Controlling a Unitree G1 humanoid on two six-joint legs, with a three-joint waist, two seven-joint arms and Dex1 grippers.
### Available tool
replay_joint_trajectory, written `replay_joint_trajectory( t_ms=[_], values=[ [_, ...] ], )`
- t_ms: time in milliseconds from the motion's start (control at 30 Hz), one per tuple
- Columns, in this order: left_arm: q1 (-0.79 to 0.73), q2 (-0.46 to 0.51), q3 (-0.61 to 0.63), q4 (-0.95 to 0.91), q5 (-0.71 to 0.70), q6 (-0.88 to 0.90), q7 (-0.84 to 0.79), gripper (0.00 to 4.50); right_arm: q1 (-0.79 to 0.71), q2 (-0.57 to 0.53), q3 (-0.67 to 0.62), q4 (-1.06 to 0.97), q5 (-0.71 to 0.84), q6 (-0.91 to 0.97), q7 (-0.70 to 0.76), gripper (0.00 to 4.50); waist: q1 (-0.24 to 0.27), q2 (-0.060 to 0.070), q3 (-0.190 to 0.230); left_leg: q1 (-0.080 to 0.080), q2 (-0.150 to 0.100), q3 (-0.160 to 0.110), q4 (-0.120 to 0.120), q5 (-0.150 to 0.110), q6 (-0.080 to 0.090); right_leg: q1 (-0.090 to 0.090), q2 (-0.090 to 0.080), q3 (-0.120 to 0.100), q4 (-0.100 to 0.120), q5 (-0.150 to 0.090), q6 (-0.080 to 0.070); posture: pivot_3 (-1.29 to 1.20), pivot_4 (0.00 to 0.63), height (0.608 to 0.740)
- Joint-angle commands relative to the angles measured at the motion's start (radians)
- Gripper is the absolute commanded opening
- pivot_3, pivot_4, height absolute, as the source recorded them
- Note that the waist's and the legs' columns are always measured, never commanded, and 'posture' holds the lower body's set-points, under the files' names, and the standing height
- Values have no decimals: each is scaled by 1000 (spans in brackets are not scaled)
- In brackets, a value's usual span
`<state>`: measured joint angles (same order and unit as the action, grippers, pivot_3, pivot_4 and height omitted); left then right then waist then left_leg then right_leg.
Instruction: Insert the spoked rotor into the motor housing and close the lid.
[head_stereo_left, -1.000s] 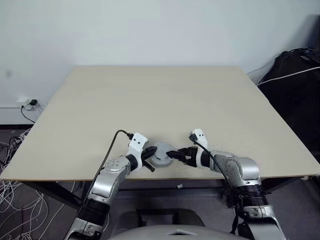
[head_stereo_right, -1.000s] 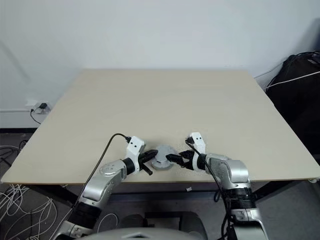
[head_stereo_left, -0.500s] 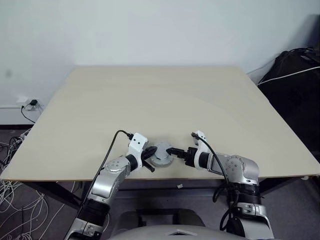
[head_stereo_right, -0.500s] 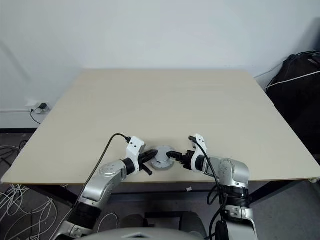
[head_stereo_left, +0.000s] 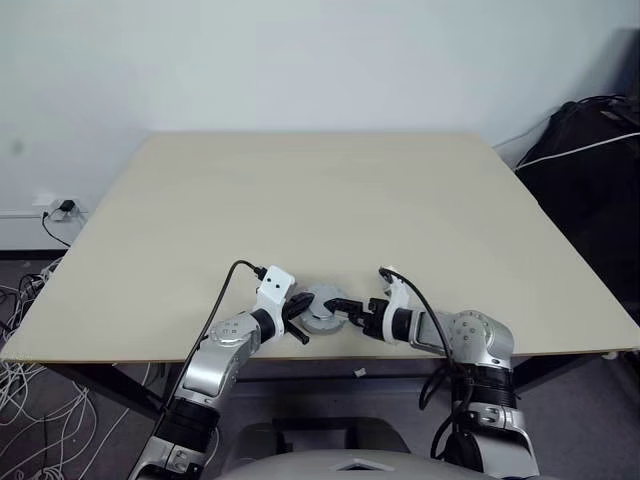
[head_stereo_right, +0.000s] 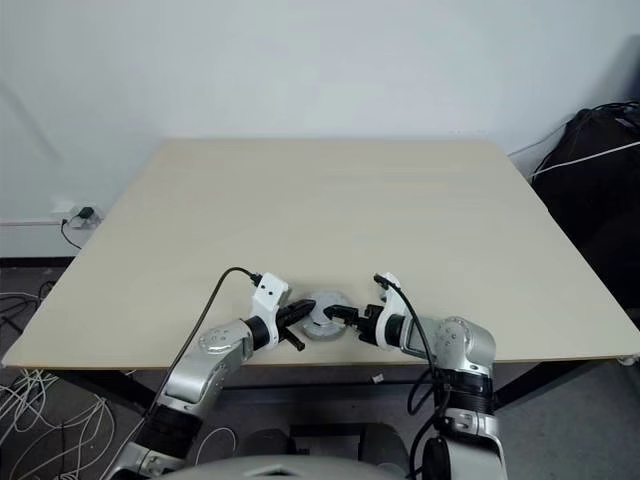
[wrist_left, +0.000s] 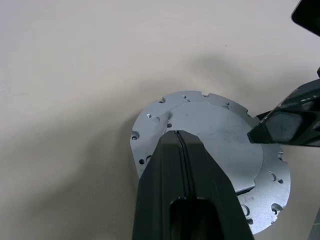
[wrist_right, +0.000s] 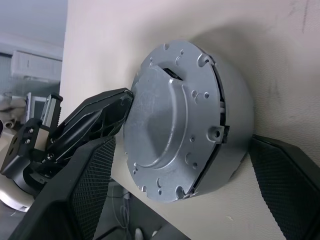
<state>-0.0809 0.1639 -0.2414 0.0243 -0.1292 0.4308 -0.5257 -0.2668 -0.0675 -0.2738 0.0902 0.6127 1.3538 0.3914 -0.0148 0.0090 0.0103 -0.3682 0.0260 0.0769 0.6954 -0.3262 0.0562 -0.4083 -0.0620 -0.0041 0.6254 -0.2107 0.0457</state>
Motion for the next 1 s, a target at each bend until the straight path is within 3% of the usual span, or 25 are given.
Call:
replay_joint_trajectory(
  t_ms=[33, 767, 1000],
  values=[
    [16, 5, -30, 23, 8, 22, -11, 0, -21, 26, 3, 7, 21, -15, -5, 4462, -3, 0, 0, 0, 0, 0, 0, 0, 0, 0, 0, 0, 0, 0, 0, 0, 0, 740],
    [24, 1, -31, 13, 7, 26, -9, 0, -39, 131, -93, 4, 195, 74, 66, 4462, -26, 2, -2, 1, 1, 1, -2, 0, 0, -2, 2, 2, 1, 0, 0, 0, 0, 740],
    [26, 0, -30, 13, 7, 25, -11, 0, -34, 160, -94, 14, 136, 2, -13, 4462, -33, 2, -1, 1, 2, 1, -2, 0, 0, -2, 2, 2, 1, 0, 0, 0, 0, 740]
  ],
)
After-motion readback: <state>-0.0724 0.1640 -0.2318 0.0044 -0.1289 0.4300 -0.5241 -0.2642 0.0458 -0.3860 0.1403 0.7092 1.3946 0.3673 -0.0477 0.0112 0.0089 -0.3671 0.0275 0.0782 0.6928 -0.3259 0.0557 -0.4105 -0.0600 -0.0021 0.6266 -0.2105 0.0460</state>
